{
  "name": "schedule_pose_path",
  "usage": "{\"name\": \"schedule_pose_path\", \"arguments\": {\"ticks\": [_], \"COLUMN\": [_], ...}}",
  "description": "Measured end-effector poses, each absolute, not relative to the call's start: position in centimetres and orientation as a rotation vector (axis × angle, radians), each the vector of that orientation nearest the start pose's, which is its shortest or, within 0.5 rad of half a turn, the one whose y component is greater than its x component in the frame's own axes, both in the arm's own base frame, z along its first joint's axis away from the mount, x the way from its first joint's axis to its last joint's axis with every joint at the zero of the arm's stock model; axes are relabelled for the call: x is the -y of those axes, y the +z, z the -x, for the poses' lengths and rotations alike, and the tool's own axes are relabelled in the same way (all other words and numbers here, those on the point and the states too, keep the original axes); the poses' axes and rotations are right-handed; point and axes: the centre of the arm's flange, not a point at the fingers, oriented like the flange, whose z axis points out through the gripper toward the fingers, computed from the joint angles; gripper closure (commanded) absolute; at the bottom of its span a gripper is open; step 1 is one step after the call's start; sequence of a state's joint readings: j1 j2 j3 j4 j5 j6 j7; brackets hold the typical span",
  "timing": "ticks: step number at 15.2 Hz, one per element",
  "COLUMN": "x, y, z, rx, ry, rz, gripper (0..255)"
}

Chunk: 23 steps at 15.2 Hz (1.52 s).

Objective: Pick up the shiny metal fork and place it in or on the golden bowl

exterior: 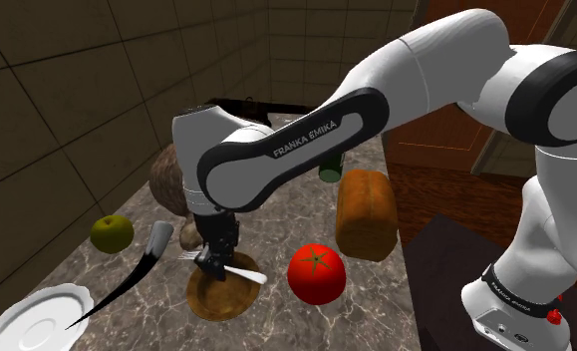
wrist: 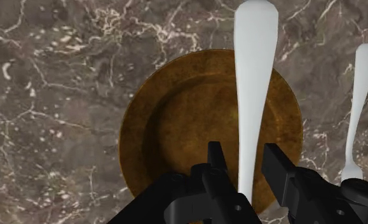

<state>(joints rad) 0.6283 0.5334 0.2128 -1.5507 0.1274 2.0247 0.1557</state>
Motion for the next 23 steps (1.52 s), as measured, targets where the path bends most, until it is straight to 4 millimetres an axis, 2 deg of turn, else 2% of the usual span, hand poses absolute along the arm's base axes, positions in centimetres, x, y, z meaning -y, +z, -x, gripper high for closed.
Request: {"name": "schedule_pose_path", "arguments": {"ticks": [5,9,10,17,21,23], "x": [-50.8,-50.8,-50.8,-50.9,-50.1,-49.7], "y": [32.6,32.5,32.5,32.5,35.9,36.5], "z": [-46.5,-46.4,-46.4,-46.2,-47.5,-47.8], "rx": [0.884,0.884,0.884,0.889,0.879,0.874], "ry": [0.22,0.22,0.219,0.24,0.24,0.234], "rz": [2.823,2.823,2.822,2.824,2.831,2.834], "gripper": [255,255,0,0,0,0]}}
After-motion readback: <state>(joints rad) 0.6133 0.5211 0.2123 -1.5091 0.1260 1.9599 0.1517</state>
